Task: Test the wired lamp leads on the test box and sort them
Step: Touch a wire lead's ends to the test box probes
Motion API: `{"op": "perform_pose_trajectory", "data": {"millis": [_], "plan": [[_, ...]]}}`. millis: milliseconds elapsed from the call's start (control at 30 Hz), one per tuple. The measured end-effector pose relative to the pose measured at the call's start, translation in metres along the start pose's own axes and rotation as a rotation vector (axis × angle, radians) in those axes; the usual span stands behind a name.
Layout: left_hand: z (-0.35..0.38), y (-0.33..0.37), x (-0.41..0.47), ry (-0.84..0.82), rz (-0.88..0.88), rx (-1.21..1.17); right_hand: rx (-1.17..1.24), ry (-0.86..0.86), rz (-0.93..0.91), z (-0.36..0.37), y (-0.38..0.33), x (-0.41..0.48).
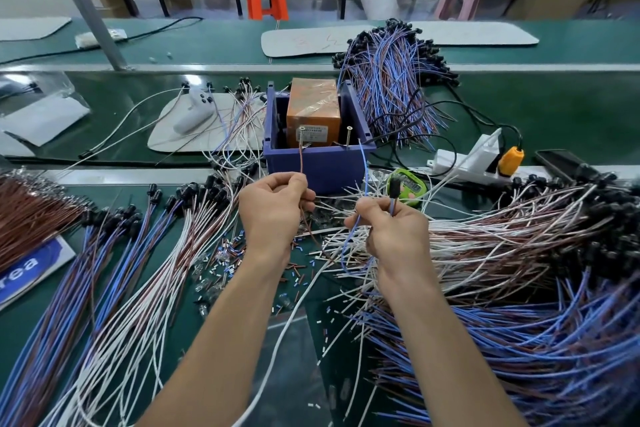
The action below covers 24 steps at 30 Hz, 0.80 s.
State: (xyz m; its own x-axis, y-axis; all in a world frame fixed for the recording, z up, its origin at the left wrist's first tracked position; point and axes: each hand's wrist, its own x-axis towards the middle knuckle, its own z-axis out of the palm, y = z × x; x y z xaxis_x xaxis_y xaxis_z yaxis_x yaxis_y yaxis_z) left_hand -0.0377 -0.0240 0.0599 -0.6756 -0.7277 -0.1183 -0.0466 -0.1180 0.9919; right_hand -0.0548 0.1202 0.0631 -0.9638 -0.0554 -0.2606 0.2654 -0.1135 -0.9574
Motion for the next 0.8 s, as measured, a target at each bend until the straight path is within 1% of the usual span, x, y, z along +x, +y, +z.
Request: {"op": "perform_pose_trajectory", "data": {"millis": [233, 433, 567, 733, 800], "plan": [[-0.001, 0.000, 0.000, -0.014, 0.006, 0.009, 0.006, -0.005, -0.015, 0.001, -0.002, -0.003], [-0.003, 0.000, 0.002, -0.019, -0.008, 0.012, -0.028, -0.034, -0.046, 0.003, -0.002, 0.002], [-0.004, 0.000, 0.003, -0.023, -0.011, 0.020, -0.055, -0.041, -0.032, 0.003, 0.000, 0.004], [-0.007, 0.005, -0.001, -0.027, -0.017, 0.009, 0.024, 0.014, -0.046, -0.003, 0.004, -0.007], [-0.010, 0.007, -0.007, -0.045, -0.034, 0.009, 0.017, -0.016, -0.048, -0.009, 0.004, -0.015]]}}
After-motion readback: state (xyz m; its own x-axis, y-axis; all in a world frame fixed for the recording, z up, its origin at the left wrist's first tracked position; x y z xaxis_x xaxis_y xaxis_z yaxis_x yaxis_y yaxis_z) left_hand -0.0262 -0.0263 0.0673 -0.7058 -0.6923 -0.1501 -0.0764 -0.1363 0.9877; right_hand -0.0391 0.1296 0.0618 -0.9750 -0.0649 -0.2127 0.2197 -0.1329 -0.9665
